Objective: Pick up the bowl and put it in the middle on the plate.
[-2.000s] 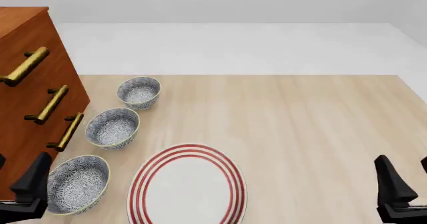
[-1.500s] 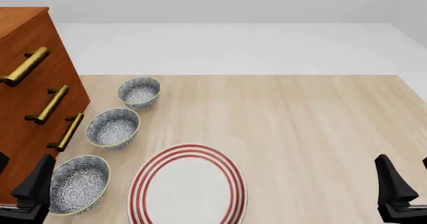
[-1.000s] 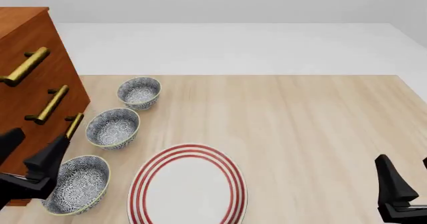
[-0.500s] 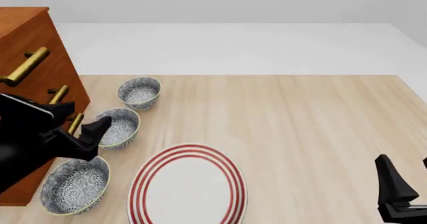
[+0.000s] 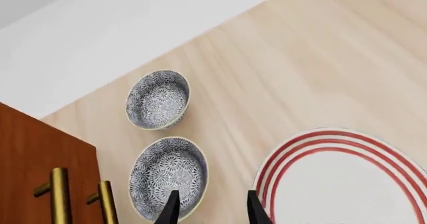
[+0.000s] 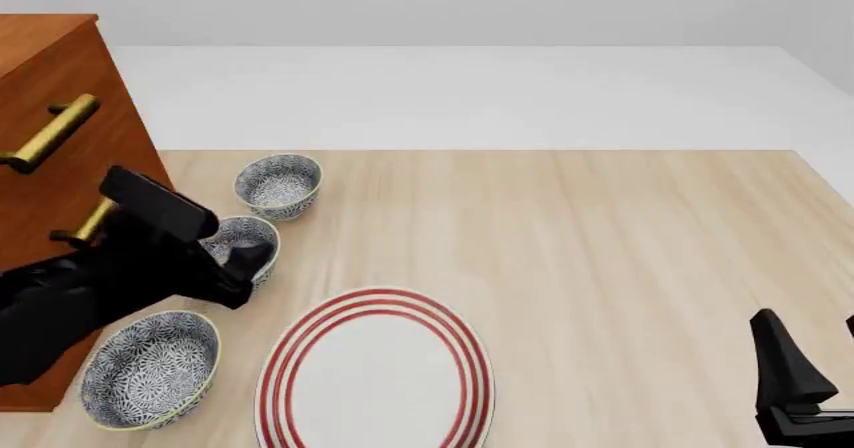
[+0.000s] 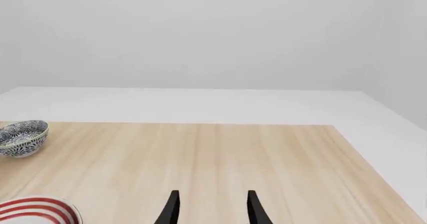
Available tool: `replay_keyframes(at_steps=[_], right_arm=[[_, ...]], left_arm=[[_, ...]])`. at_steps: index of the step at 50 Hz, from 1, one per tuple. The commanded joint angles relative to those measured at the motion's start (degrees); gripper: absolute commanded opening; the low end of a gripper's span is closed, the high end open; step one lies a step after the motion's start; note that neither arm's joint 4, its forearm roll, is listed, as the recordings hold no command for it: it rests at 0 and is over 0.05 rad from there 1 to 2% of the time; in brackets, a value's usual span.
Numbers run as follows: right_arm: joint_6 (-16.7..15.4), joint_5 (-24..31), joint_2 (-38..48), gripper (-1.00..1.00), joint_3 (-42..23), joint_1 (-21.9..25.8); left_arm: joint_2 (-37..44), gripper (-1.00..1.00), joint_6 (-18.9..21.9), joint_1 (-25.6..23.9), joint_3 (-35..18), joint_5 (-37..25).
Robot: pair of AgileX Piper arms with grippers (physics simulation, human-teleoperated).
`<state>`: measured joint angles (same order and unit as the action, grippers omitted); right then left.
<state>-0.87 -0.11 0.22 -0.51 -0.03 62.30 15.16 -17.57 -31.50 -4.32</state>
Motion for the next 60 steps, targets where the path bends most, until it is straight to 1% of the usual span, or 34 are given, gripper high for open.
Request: replay_keyframes(at_steps=[1,2,4,5,6,7,8,9,10,11,12,13,14,16,20,23,26,31,34,37,40,44,47,51,53,56,58,60], right_arm=[[0.31,0.16,0.04,1.00,0.00,-0.03],[0.69,0.19,0.21,1.00,0.03,-0.06],[0.11,0.35,-0.09,1.00,-0.20,-0.02],[-0.56,0.08,-0.16,1.00,-0.26,0.06],[-0.23,0.12,-0.12,1.00,-0.14,0.02],[0.62,0.59,0.01,1.00,-0.22,-0.06],[0.39,0.11,0.07,1.00,0.07,-0.04],[-0.48,0.01,-0.14,1.00,-0.17,0.05],[-0.49,0.05,-0.14,1.00,-0.21,0.05],[-0.12,0.27,-0.13,1.00,-0.22,0.01],[0.59,0.51,0.02,1.00,-0.17,-0.06],[0.62,0.51,0.03,1.00,-0.17,-0.06],[0.44,0.54,-0.05,1.00,-0.23,-0.04],[-0.46,0.10,-0.16,1.00,-0.23,0.05],[0.60,0.53,0.01,1.00,-0.18,-0.07],[-0.45,0.16,-0.16,1.00,-0.29,0.04],[0.53,0.52,-0.02,1.00,-0.20,-0.06],[-0.38,0.06,-0.14,1.00,-0.16,0.04],[0.54,0.40,0.00,1.00,-0.09,-0.05],[-0.45,0.03,-0.15,1.00,-0.18,0.05],[0.51,0.48,0.01,1.00,-0.17,-0.05],[-0.44,0.12,-0.15,1.00,-0.25,0.04],[0.46,0.44,0.02,1.00,-0.19,-0.04],[-0.37,0.06,-0.13,1.00,-0.18,0.05],[0.45,0.12,0.09,1.00,0.04,-0.04],[0.29,0.18,0.02,1.00,-0.04,-0.03],[-0.41,-0.05,-0.12,1.00,-0.09,0.05],[0.18,0.16,-0.02,1.00,-0.04,-0.01]], left_arm=[[5.23,1.00,3.56,1.00,-1.32,0.96],[5.11,1.00,4.58,-0.30,-1.13,1.10],[6.05,1.00,2.85,0.39,-1.60,0.22],[6.63,1.00,2.82,1.36,-1.59,0.64],[7.35,1.00,3.82,1.79,-1.07,1.69],[5.85,1.00,7.19,2.21,0.55,4.28],[6.22,1.00,7.48,3.40,0.56,4.34],[7.39,1.00,7.60,4.51,0.79,4.64],[7.41,1.00,7.83,4.47,0.97,4.99],[8.00,1.00,7.50,4.88,0.76,4.88],[8.27,1.00,7.72,4.91,0.87,5.25],[8.77,1.00,8.33,5.26,1.05,5.69],[8.82,1.00,8.12,5.08,0.98,5.71],[9.06,1.00,6.33,4.55,0.18,4.77],[10.90,1.00,7.53,4.87,0.66,6.40],[13.59,1.00,7.98,5.26,0.56,8.17],[15.50,1.00,8.34,5.56,0.46,9.49],[17.57,1.00,8.49,5.69,1.13,11.31],[18.32,1.00,8.72,6.11,1.55,12.01],[20.34,1.00,9.33,5.95,1.76,13.44],[22.44,1.00,9.63,6.08,1.39,14.59],[23.05,1.00,8.98,5.90,0.52,14.21],[24.14,1.00,9.34,5.71,1.08,15.32],[25.61,1.00,9.55,6.02,1.18,16.00],[25.94,1.00,9.67,6.32,1.39,16.32],[26.23,1.00,9.98,6.24,1.55,16.34],[26.77,1.00,10.17,6.62,1.43,16.66],[27.12,1.00,9.93,6.78,1.13,16.48]])
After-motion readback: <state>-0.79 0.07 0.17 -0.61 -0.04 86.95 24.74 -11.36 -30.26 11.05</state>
